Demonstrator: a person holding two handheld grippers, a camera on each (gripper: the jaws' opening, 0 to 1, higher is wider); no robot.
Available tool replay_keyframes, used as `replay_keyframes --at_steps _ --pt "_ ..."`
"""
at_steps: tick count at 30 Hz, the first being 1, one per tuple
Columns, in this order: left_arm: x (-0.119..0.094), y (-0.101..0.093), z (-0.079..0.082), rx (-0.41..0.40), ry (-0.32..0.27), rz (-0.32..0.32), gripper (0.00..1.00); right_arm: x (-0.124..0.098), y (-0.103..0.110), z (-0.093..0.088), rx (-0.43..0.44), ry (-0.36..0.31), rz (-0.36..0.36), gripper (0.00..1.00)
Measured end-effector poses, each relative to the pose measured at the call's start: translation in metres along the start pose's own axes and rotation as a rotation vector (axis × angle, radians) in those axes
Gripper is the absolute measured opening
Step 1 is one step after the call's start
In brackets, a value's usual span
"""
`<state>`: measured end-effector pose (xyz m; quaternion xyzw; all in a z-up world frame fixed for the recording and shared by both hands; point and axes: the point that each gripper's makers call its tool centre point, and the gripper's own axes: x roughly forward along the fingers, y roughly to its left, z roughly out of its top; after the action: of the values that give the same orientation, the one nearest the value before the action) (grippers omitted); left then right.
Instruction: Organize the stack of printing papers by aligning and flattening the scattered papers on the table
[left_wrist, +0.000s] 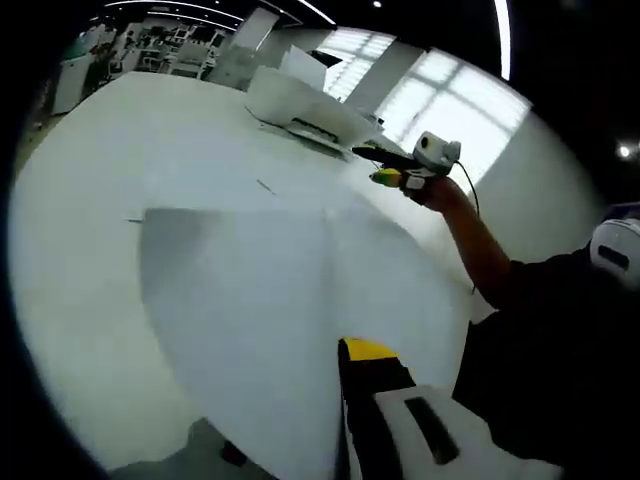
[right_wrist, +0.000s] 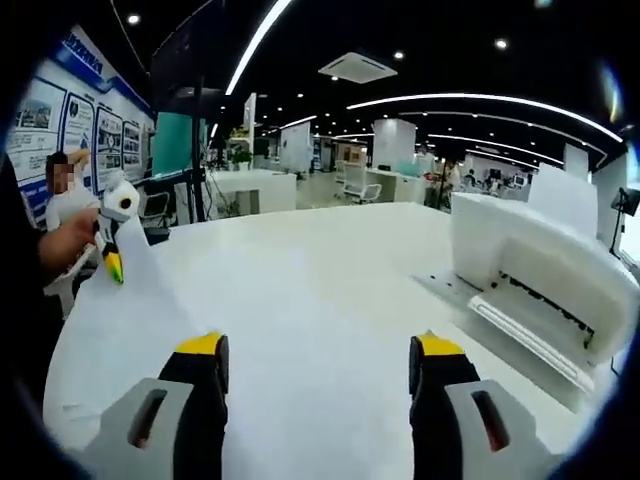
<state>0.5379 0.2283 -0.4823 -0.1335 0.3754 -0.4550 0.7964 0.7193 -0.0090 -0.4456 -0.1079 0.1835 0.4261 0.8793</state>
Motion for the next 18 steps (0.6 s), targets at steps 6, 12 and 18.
replay_keyframes --at_steps 6,12,18 --pt "0.001 -0.001 -0.001 0.0 0.002 0.002 0.07 0.013 -0.011 -0.015 0.045 0.012 -0.022 0.73" --pt "0.003 -0.002 -0.001 0.005 0.011 0.0 0.07 0.021 -0.011 -0.028 0.05 0.041 -0.031 0.73" --pt "0.004 -0.003 0.0 0.01 0.015 -0.002 0.07 0.025 -0.008 -0.032 0.04 0.053 -0.035 0.73"
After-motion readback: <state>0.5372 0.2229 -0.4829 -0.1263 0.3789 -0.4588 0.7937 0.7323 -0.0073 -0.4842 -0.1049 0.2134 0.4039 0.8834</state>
